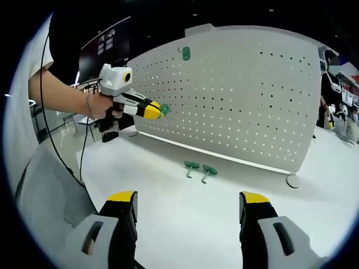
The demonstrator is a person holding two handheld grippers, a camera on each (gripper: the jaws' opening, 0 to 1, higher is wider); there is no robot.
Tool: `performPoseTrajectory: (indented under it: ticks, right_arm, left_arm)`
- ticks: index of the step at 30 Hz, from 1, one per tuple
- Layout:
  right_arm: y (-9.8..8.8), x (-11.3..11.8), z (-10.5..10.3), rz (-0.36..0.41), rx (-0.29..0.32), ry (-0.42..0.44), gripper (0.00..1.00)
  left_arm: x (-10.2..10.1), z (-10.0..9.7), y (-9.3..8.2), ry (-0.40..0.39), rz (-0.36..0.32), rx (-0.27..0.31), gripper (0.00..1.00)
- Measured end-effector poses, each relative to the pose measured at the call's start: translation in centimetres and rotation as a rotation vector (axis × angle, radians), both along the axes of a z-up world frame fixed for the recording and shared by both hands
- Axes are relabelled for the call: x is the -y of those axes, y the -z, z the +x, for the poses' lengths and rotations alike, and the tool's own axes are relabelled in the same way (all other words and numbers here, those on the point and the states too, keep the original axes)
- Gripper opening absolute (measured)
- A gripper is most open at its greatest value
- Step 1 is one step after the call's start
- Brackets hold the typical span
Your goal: Insert the hook assembly into the mounting plate slot until the hook locks in place.
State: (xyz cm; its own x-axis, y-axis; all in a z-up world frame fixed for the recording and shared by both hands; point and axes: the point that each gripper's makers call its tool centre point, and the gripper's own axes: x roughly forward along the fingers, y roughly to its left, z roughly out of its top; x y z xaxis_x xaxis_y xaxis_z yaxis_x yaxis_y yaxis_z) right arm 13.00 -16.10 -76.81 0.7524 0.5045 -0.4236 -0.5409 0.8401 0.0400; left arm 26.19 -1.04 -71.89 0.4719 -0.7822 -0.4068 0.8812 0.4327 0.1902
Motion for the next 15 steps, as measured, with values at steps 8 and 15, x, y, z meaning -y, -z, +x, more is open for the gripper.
performPoseTrajectory:
  ticks: [8,15]
  right_arm:
    - [-0.1,-0.1,-0.1,0.000,0.004,-0.006,0.72]
    - [-0.2,0.0,0.0,0.003,0.006,-0.002,0.72]
  left_arm:
    - [0.0,-1.3,-2.4,-0.020,-0.077,0.019,0.02]
    - [0.3,-2.7,-4.2,-0.029,-0.126,0.036,0.02]
